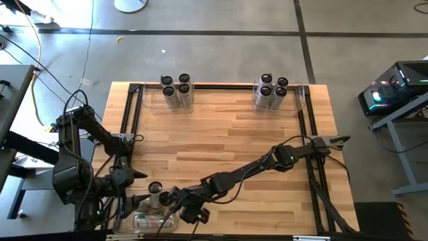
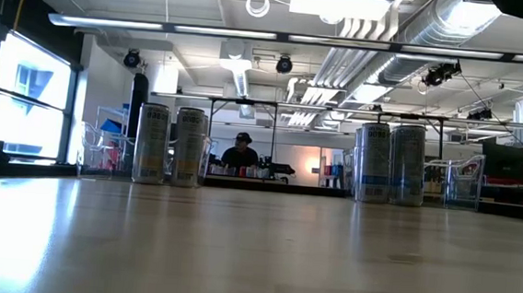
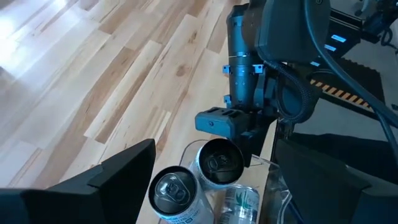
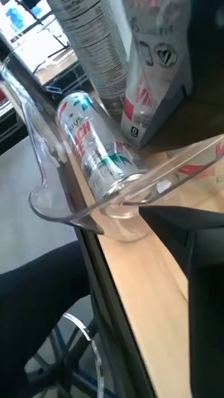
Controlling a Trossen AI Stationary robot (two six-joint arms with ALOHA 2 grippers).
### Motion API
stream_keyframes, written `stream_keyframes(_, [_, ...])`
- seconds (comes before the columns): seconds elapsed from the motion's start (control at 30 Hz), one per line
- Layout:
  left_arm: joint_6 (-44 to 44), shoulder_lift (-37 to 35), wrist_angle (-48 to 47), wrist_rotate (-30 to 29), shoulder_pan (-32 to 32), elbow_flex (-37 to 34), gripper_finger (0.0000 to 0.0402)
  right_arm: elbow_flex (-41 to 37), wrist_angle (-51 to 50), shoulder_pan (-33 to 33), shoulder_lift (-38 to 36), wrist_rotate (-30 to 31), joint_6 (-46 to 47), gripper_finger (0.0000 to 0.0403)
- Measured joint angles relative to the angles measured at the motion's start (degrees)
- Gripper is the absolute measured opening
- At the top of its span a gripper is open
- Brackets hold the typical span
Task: Sort soda cans
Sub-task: Move the bottom left transparent bin to the center of the table
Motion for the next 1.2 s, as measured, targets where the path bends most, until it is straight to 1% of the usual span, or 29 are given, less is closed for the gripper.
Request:
stream_keyframes(0.13, [0.0, 0.0, 0.0, 0.0, 0.0, 0.0, 0.0328, 0.0, -0.2, 0.0, 0.0, 0.0, 1.9, 0.0102])
stream_keyframes(0.27, [0.0, 0.0, 0.0, -0.2, 0.0, 0.0, 0.0328, 0.0, -0.7, 0.0, 0.0, -0.1, 1.9, 0.0072])
stream_keyframes(0.47, [-0.2, 0.0, 0.2, -0.2, 0.0, 0.0, 0.0328, 0.1, -2.0, 0.5, -0.1, -0.3, 1.9, 0.0047])
stream_keyframes(0.6, [-0.1, 0.0, 0.9, -0.2, 0.0, 0.0, 0.0328, 0.1, -2.7, 1.0, -0.2, 0.1, 2.5, 0.0044])
stream_keyframes(0.67, [0.3, 0.0, 1.1, -0.2, 0.0, 0.0, 0.0328, 0.4, -3.4, 1.3, -0.2, 0.6, 4.3, 0.0044])
stream_keyframes(0.8, [0.4, 0.0, 1.0, -0.2, 0.0, 0.0, 0.0328, 2.6, -9.0, 1.5, -0.2, 0.8, 8.0, 0.0043])
stream_keyframes(1.2, [0.8, 1.1, 1.2, 0.0, 0.0, 0.0, 0.0328, 2.6, -16.9, 1.6, -1.7, 1.9, 14.6, 0.0043])
